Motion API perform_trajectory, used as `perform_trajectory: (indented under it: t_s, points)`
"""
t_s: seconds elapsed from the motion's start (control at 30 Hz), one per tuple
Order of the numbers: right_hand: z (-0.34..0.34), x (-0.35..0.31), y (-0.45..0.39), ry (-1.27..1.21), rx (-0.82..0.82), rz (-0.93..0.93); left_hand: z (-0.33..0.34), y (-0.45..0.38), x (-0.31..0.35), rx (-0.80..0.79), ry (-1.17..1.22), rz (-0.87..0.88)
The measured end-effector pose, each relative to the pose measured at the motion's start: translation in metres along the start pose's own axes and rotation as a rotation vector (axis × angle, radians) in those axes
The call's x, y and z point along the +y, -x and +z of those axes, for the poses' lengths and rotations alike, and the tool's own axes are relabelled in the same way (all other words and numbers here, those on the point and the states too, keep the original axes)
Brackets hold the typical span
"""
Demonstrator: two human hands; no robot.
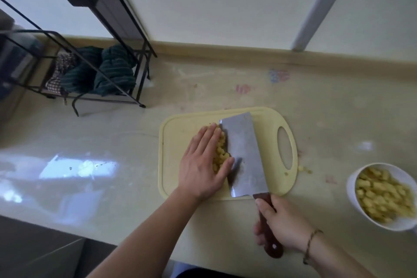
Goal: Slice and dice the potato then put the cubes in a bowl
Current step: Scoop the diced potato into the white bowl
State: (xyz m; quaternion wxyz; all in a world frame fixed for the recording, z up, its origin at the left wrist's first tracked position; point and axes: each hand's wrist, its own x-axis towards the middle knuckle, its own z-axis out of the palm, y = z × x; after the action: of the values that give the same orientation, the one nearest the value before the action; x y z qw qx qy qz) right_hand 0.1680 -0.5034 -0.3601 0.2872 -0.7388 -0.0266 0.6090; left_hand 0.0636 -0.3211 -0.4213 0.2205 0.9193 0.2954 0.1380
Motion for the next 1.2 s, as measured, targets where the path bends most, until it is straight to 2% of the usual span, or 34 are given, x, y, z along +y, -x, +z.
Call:
perform_trajectory:
  t_s: [0.33,0.73,0.97,1.2]
  points:
    - [-0.008,-0.003,0.003,0.098,-0.12,0.025,-0.001,0.001,0.001,-0.036,-0.012,-0.031]
    - [0.028,-0.014,0.004,0.112,-0.111,-0.026,0.0,0.0,-0.001,0.01,0.094,-0.052]
    - [0.035,-0.005,-0.005,0.008,-0.207,-0.067,-0.003,0.002,0.001,-0.013,0.217,-0.033]
    - [0.037,0.003,0.002,-0.131,-0.236,-0.212,-0.007,0.0,0.008,-0.079,0.113,-0.027]
